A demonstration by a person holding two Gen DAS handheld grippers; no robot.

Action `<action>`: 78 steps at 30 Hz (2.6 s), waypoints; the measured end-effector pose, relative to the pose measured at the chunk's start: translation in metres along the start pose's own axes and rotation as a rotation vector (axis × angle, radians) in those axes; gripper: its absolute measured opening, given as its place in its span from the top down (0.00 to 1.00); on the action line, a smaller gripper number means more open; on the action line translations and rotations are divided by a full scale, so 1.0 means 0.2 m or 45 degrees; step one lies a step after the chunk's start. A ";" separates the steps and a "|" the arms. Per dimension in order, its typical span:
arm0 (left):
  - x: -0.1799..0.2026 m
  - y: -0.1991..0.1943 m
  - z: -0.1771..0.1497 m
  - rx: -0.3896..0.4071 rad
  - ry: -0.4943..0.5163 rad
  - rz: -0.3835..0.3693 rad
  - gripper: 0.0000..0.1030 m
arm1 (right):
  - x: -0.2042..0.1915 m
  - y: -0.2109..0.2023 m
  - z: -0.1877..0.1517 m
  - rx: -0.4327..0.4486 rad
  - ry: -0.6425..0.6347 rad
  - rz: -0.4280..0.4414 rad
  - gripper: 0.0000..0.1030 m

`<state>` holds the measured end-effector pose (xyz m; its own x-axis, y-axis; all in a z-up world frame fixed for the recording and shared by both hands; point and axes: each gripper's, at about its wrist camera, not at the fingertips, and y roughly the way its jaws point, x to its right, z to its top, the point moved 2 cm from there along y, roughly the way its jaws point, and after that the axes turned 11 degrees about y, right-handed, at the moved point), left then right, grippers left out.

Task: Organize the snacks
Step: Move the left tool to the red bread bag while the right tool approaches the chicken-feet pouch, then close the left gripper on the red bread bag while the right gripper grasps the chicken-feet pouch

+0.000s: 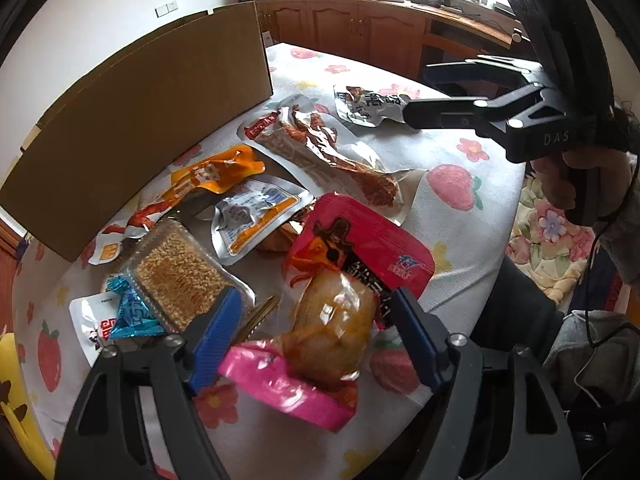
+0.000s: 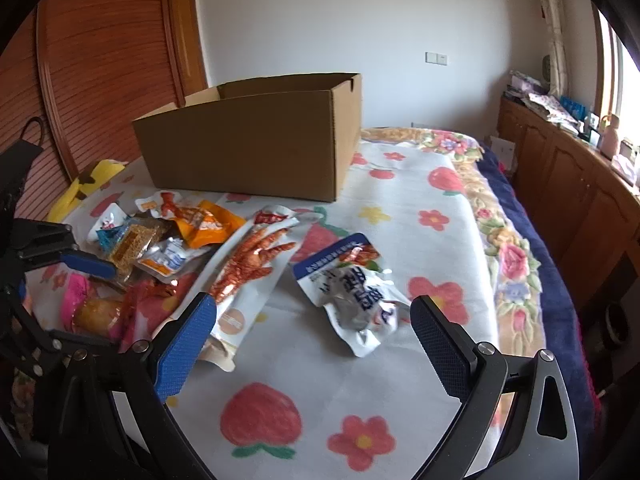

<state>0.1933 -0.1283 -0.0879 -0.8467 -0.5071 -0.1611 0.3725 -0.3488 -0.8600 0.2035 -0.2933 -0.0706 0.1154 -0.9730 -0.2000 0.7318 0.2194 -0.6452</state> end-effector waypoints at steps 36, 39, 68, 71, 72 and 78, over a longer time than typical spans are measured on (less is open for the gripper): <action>-0.09 -0.15 -0.25 0.160 -0.255 0.035 0.54 | -0.21 0.31 0.00 -0.259 0.032 0.177 0.25; -0.10 -0.16 -0.25 0.176 -0.271 0.033 0.54 | -0.21 0.34 0.02 -0.268 0.047 0.164 0.25; -0.15 -0.34 -0.29 0.290 -0.379 0.128 0.54 | -0.28 0.27 0.06 -0.218 -0.074 0.101 0.87; -0.16 -0.35 -0.28 0.294 -0.373 0.138 0.54 | -0.29 0.24 0.07 -0.226 -0.091 0.104 0.88; -0.15 -0.35 -0.28 0.297 -0.372 0.140 0.54 | -0.29 0.24 0.07 -0.230 -0.096 0.107 0.88; -0.16 -0.37 -0.27 0.314 -0.381 0.154 0.54 | -0.30 0.16 0.09 -0.184 -0.089 0.141 0.90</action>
<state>0.1722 -0.0442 -0.0457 -0.6567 -0.7505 -0.0748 0.5735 -0.4325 -0.6957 0.2323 -0.2298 -0.0650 0.2399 -0.9439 -0.2270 0.6086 0.3284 -0.7223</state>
